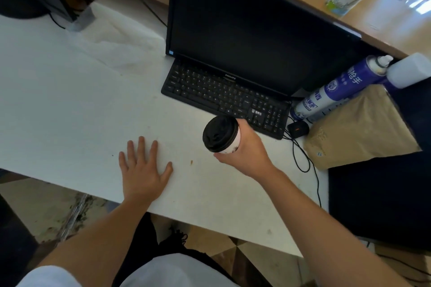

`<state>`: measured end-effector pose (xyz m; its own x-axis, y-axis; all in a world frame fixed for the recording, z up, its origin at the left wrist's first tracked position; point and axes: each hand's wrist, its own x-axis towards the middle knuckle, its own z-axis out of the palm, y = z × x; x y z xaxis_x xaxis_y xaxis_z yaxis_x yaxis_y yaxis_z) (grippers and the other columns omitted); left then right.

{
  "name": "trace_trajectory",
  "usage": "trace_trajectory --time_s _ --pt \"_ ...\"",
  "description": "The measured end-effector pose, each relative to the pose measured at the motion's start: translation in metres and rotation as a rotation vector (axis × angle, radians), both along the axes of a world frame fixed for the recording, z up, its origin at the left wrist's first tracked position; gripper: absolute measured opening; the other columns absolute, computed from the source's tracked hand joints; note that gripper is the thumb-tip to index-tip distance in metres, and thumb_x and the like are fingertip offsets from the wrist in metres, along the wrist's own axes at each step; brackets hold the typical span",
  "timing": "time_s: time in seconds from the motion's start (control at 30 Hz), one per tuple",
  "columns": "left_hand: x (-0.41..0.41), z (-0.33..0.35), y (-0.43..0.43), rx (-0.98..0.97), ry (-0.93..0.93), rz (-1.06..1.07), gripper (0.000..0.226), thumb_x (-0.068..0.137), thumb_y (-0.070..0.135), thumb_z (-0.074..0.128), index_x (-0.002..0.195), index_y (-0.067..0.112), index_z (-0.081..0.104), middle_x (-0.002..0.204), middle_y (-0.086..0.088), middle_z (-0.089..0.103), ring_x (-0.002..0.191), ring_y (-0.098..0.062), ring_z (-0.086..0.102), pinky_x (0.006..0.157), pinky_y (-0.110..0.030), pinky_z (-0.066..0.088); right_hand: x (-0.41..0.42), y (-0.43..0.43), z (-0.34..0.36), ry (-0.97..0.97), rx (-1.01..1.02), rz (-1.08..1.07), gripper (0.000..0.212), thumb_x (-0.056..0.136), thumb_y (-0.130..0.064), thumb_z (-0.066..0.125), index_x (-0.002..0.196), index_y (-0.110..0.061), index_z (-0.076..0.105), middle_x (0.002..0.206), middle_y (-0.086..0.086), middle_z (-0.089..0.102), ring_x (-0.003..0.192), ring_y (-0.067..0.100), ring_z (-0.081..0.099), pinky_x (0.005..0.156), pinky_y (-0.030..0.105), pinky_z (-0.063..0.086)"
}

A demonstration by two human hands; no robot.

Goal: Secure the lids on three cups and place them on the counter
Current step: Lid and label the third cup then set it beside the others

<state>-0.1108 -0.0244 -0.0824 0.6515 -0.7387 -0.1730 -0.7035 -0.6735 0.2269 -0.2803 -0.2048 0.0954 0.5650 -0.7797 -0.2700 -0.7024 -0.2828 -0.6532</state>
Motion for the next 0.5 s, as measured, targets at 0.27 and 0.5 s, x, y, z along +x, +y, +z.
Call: trace_trajectory --time_s 0.27,0.5 --pt "0.001 0.0 0.002 -0.009 -0.003 -0.012 0.081 0.092 0.071 0.022 0.158 0.023 0.018 0.167 -0.013 0.007 0.153 -0.038 -0.003 0.123 -0.056 -0.002 0.031 -0.051 0.072 0.408 -0.819 0.428 0.073 0.063 -0.034 0.083 0.128 -0.017 0.055 0.115 0.005 0.062 0.1 0.032 0.059 0.089 0.043 0.043" --pt "0.002 0.0 0.002 -0.046 0.011 -0.023 0.082 0.092 0.07 0.026 0.157 0.021 0.021 0.167 -0.015 0.009 0.153 -0.039 -0.002 0.122 -0.057 -0.002 0.058 -0.07 0.129 0.696 -1.116 0.612 0.08 0.065 -0.024 0.085 0.134 -0.017 0.044 0.119 0.012 0.059 0.107 0.036 0.057 0.097 0.049 0.042"
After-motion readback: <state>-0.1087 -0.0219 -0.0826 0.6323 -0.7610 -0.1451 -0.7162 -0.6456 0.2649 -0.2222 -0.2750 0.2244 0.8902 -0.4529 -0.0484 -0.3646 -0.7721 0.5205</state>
